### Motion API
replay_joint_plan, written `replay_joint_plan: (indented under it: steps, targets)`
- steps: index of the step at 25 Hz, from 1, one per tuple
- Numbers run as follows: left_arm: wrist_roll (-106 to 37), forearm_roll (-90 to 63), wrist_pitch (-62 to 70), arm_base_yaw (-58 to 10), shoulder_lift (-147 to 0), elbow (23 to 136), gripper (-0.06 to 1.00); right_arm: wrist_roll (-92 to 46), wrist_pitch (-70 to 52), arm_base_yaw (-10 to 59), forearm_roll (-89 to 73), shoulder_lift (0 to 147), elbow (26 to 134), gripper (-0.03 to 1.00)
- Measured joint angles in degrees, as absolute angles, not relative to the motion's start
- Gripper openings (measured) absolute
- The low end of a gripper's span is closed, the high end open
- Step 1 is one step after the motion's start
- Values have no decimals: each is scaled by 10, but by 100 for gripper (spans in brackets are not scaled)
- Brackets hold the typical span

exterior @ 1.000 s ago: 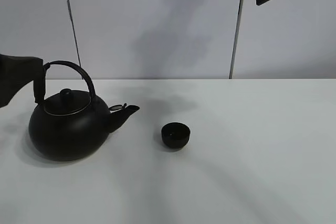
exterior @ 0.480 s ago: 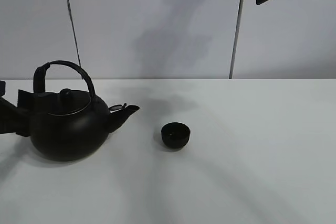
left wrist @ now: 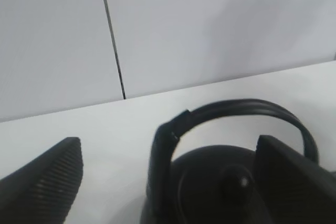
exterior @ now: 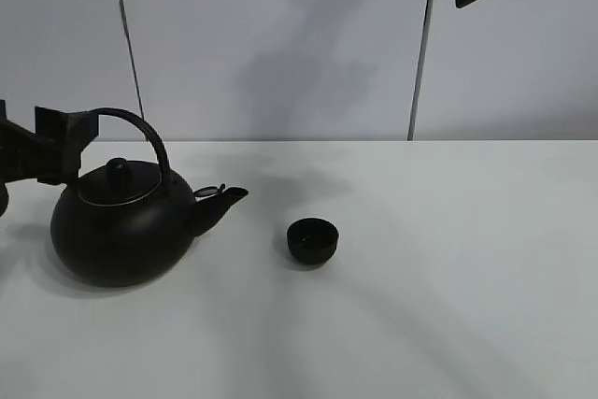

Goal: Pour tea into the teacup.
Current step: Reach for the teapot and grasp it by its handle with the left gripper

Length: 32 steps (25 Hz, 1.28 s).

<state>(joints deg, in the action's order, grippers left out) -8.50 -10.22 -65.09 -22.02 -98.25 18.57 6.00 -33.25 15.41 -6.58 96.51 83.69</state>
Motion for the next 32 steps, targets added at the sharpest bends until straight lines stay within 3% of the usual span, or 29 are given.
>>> replay_joint_plan:
  steps: [5, 32]
  targets:
    - [-83, -63, -642, -185, -984, 190, 63, 60, -331, 154, -66, 965, 837, 61]
    - [-82, -39, -581, -182, -1028, 222, 63, 60, -330, 154, -66, 965, 837, 61]
